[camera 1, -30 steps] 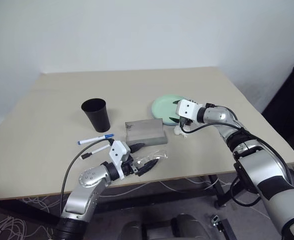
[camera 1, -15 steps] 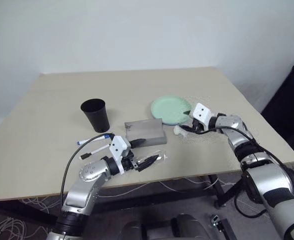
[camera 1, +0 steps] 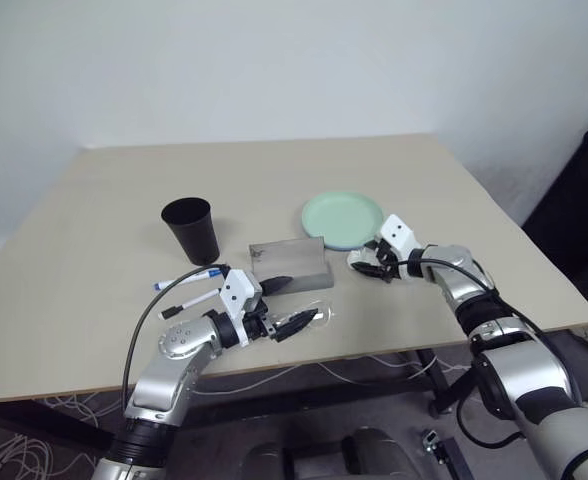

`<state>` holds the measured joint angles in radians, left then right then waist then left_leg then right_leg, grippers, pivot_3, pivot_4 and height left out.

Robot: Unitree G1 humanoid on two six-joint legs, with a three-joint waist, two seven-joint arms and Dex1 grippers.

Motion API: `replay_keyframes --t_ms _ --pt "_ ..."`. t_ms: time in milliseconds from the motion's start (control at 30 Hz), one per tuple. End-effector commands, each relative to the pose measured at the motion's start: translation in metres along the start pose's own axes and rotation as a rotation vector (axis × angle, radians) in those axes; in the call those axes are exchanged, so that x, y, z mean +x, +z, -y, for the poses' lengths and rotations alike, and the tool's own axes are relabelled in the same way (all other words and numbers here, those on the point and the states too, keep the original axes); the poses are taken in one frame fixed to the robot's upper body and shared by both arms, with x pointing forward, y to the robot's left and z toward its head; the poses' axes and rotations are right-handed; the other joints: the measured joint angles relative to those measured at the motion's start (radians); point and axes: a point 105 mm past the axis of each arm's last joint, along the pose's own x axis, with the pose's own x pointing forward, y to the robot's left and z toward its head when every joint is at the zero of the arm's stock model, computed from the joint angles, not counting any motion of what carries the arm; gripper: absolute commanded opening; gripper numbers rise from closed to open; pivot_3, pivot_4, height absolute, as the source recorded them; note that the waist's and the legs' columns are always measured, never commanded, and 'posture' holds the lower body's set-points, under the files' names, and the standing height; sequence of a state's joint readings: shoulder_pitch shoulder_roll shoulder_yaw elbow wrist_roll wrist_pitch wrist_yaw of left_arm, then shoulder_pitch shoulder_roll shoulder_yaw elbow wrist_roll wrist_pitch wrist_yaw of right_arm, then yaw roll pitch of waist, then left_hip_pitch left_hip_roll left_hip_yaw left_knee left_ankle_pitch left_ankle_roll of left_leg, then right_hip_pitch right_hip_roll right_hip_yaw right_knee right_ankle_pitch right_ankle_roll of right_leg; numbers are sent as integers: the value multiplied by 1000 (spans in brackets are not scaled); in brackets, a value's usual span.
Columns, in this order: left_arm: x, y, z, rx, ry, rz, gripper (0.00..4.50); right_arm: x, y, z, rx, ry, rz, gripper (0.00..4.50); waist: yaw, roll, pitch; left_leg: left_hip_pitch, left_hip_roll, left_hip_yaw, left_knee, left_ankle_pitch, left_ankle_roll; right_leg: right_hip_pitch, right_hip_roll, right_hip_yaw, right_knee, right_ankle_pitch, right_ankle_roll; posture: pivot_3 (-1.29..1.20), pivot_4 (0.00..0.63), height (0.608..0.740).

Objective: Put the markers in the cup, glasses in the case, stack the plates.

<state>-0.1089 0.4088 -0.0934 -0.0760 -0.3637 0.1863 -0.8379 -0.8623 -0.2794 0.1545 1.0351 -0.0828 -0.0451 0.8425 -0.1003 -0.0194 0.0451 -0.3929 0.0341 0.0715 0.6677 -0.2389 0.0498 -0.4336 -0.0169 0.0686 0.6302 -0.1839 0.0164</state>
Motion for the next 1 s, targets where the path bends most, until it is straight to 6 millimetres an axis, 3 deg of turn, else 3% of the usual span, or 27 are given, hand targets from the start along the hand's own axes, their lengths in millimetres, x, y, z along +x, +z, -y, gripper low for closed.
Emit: replay_keyframes --t_ms 33,133,333,367,667,900,1000 --pt "-2 12 -2 47 10 32 4500 0 10 8 -22 -36 5 2962 1 0 0 0 0 0 0 0 0 0 0 0 0 0 0 0 0 740" --pt "-3 12 -2 46 18 31 4500 1 10 8 -14 -42 10 2217 0 0 0 0 0 0 0 0 0 0 0 0 0 0 0 0 0 740" --pt "-6 11 -1 42 28 31 4500 0 14 8 -25 -34 35 133 -1 0 0 0 0 0 0 0 0 0 0 0 0 0 0 0 0 740" --pt "-6 11 -1 42 29 31 4500 -1 18 9 -33 -34 47 22 -1 0 0 0 0 0 0 0 0 0 0 0 0 0 0 0 0 740" --pt "-6 11 -2 43 32 29 4500 -7 81 26 -72 -99 252 22 -2 1 0 0 0 0 0 0 0 -1 0 1 0 0 0 0 0 740" --pt "-5 11 -2 49 27 27 4500 5 96 36 -60 -214 233 22 -1 1 0 -1 0 0 0 0 0 -1 0 0 0 0 0 0 0 740" --pt "-4 11 -2 52 28 27 4500 10 99 38 -39 -253 228 673 -1 1 0 -2 0 0 -1 0 0 -3 0 0 0 0 0 0 0 740"
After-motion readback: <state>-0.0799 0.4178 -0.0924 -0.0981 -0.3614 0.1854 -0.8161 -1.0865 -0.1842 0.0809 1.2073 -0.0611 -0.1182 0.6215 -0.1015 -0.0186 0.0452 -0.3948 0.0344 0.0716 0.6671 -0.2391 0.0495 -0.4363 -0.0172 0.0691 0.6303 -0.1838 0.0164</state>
